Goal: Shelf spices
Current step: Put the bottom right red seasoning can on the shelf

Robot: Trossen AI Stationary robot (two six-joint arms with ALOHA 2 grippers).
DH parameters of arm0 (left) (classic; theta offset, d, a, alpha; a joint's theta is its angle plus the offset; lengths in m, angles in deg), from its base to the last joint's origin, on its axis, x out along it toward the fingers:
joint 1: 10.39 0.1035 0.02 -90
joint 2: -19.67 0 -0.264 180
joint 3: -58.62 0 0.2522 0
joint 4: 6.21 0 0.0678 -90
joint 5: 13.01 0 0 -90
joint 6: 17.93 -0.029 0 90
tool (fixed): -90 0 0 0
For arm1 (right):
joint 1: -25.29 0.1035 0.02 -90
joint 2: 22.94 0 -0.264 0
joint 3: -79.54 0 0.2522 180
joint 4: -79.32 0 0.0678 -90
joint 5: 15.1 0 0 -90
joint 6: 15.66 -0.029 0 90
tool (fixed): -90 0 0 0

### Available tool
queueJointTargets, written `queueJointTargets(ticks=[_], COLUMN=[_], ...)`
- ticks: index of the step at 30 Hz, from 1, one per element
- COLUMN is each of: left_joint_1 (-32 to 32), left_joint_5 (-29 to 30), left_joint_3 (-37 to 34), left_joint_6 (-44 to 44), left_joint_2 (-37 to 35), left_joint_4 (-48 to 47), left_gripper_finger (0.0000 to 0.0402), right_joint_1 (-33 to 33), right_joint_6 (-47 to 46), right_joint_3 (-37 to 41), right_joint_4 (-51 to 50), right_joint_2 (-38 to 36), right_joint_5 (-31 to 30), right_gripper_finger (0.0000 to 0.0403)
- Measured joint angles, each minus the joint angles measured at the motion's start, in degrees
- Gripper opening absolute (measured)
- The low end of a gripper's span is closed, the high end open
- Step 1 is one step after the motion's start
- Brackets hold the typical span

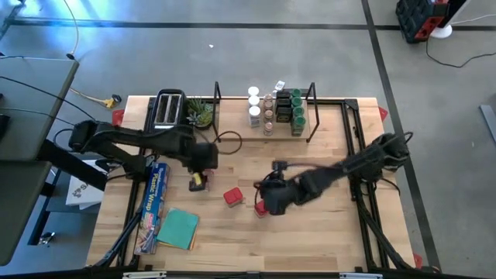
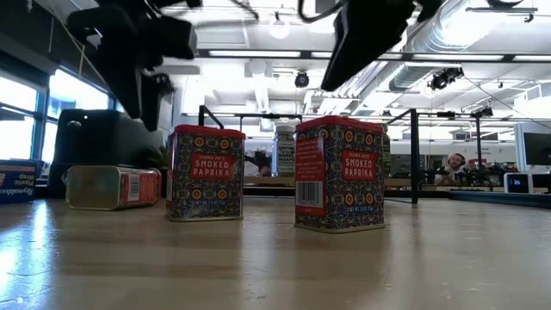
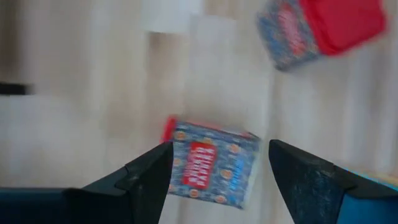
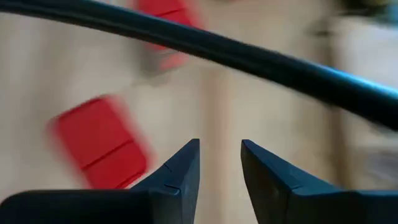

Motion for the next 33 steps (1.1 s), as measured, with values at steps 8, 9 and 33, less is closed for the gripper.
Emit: queueJointTargets(ticks=[8,9,33], left_joint_1=[-13.3,-14.7,-25.5], left_joint_5=[20.8,21.8,35.3], left_joint_3=[0.0,0.0,0.0], left_joint_6=[17.5,19.1,26.8], left_joint_2=[-4.2,-4.6,-5.8], left_joint_4=[-0.8,-1.4,-9.4], left_gripper_finger=[0.0259,0.0259,0.0259], right_joint_1=[-4.3,-3.9,-1.4], right_joint_6=[16.1,16.9,15.8], right_joint_3=[-1.1,-1.1,-1.1], right_joint_4=[-0.3,-0.2,7.5], right_joint_2=[-0.4,-0.3,9.3], right_joint_5=[29.9,30.5,24.3], right_gripper_finger=[0.0189,0.0206,0.0219])
